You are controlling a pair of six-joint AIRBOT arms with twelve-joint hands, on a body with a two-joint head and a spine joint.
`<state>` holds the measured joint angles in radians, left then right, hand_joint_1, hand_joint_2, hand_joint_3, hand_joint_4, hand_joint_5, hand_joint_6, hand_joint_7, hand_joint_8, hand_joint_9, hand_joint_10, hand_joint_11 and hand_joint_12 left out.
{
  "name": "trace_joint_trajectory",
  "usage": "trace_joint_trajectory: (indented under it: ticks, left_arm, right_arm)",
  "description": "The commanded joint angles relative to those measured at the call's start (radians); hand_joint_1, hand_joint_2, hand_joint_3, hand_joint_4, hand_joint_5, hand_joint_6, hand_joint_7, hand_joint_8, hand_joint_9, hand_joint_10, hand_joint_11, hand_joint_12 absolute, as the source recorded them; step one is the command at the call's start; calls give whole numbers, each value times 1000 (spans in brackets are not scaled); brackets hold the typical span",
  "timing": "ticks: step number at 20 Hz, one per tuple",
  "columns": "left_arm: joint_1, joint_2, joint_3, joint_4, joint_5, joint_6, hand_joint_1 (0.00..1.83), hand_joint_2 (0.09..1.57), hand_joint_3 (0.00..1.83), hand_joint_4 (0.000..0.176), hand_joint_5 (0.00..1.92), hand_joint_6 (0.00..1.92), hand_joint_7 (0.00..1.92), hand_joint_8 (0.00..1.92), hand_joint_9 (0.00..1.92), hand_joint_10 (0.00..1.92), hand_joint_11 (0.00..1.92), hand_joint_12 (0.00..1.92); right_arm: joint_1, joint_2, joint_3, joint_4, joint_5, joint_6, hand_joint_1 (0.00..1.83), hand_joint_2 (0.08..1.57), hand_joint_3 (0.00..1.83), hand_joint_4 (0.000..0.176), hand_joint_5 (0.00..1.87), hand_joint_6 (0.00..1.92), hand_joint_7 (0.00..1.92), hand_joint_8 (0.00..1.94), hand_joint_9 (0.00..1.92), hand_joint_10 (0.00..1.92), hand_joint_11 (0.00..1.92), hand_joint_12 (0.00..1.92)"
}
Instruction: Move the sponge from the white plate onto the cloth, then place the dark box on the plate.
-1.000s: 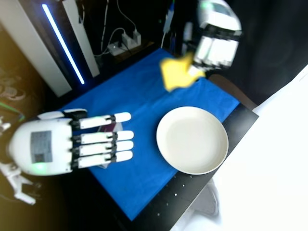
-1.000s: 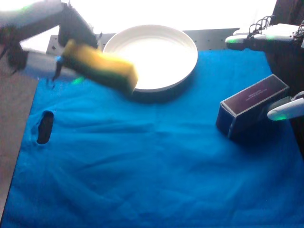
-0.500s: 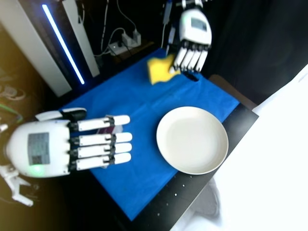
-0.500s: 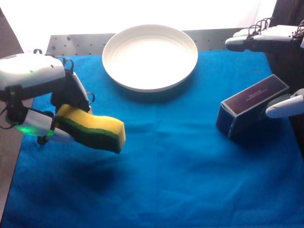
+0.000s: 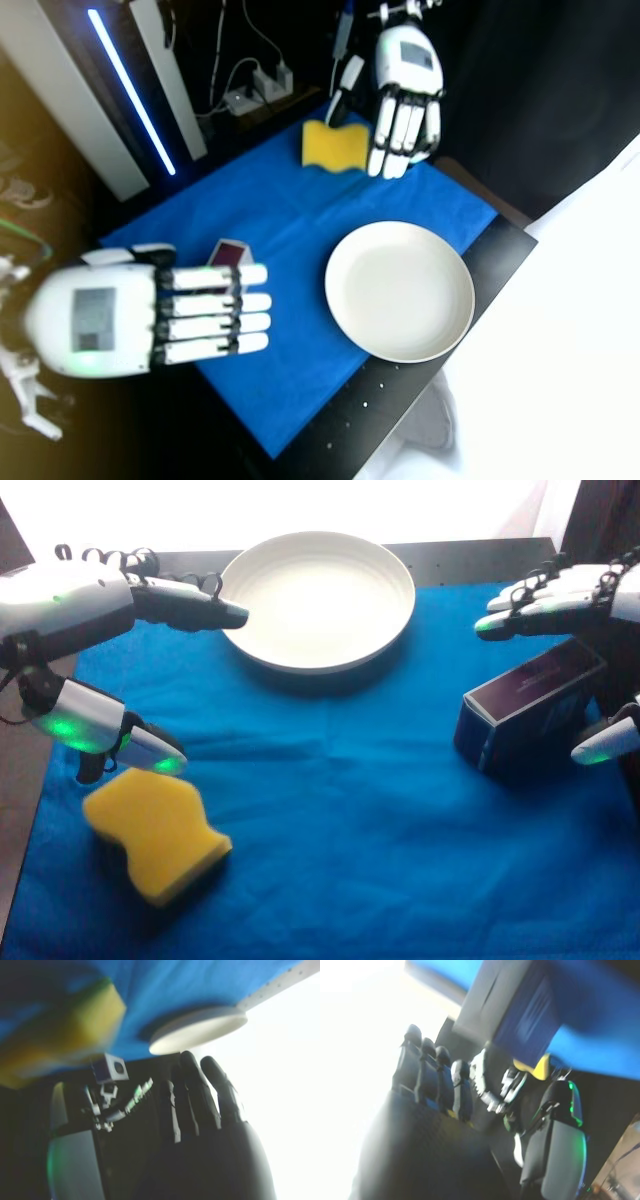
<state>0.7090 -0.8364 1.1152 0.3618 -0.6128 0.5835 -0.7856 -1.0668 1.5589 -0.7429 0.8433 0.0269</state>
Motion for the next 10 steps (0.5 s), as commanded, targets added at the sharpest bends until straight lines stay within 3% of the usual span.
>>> trace_joint_trajectory:
  ticks: [1,2,3,4,5,6,7,9,10]
  left_arm:
    - [-2,13,-3,-46,-136,2,927,808,1,0,432,3,450,2,450,32,0,1261]
    - [7,17,-8,-55,-152,4,901,827,4,21,412,6,437,3,421,15,0,1021]
    - [7,16,-10,-56,-153,4,905,828,2,36,409,3,440,2,417,10,0,938]
    - [8,14,-11,-56,-151,4,925,811,0,10,425,1,470,4,480,28,0,1244]
    - [9,12,-11,-56,-148,4,955,783,0,4,439,3,481,4,507,34,0,1384]
    - [11,11,-11,-56,-145,4,964,780,0,0,446,5,486,5,523,40,0,1414]
    - [14,11,-11,-59,-144,4,961,784,0,0,447,5,492,6,529,41,0,1421]
    - [19,11,-11,-65,-145,4,943,814,5,0,444,1,500,3,522,33,0,1428]
    - [20,11,-11,-67,-145,4,915,823,5,0,446,2,515,5,540,35,0,1397]
  right_arm:
    - [29,-7,4,44,34,6,891,830,5,128,222,0,217,0,194,2,2,390]
    - [58,-16,7,-11,-10,6,892,807,0,119,255,2,269,2,262,4,0,565]
    - [64,-20,11,-23,-19,6,892,806,1,95,293,14,295,8,281,5,0,601]
    - [65,-27,19,-28,-26,7,892,837,6,76,343,12,326,7,290,4,0,632]
    - [66,-33,27,-30,-29,10,880,872,3,56,388,4,356,2,307,3,6,671]
    - [67,-37,34,-32,-30,17,896,903,1,42,462,1,450,0,399,10,66,781]
    - [69,-38,39,-36,-30,24,920,925,1,3,512,0,526,0,472,10,79,880]
    - [78,-38,45,-54,-30,39,960,940,1,0,627,14,696,17,660,40,178,1068]
    - [82,-38,48,-62,-30,43,1019,1008,0,0,750,14,846,56,780,242,362,1249]
